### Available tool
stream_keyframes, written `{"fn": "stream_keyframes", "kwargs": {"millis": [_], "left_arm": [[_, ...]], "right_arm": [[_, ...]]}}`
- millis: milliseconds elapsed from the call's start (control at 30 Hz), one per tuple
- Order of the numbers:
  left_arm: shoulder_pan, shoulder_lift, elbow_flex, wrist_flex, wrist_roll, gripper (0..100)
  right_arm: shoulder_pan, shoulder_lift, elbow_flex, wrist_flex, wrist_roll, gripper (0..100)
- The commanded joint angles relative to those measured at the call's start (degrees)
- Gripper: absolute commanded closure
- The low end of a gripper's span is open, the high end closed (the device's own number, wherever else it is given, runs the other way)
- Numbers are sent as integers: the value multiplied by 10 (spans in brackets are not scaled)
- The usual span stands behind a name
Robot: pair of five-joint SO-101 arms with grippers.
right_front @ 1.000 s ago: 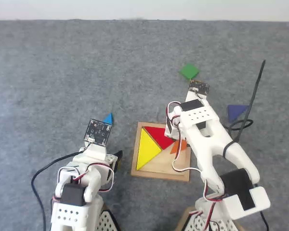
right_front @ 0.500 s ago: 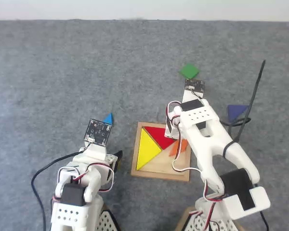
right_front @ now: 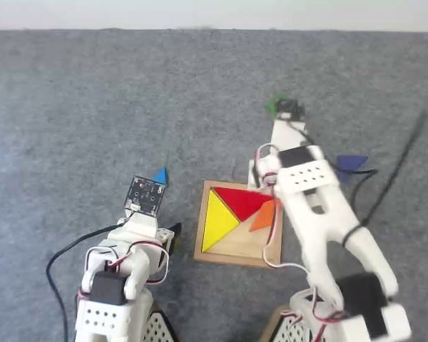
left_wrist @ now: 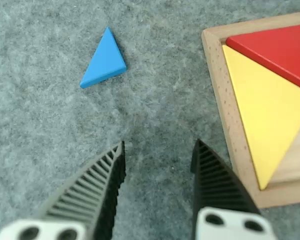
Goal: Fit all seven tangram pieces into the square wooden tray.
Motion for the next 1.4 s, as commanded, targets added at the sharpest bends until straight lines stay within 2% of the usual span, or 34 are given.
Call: {"fn": "stream_keyframes", "kwargs": {"millis": [0,67,167,233,467,900,1367], "left_arm": [[3,-4,-4,-3,-1,793],[3,-4,-4,-3,-1,793],[3,-4,-4,-3,-1,793],[3,-4,-4,-3,-1,793],[3,-4,-4,-3,-1,793],[3,-4,-4,-3,-1,793],[3,-4,-4,-3,-1,793]], "right_arm": [[50,-57,-5,-69,104,751],[50,-46,24,-109,119,779],[31,-21,55,-159,121,922],[13,-6,59,-166,164,979],[0,4,89,-140,166,982],[63,-109,142,-84,216,987],[-8,-93,168,-86,224,983]]}}
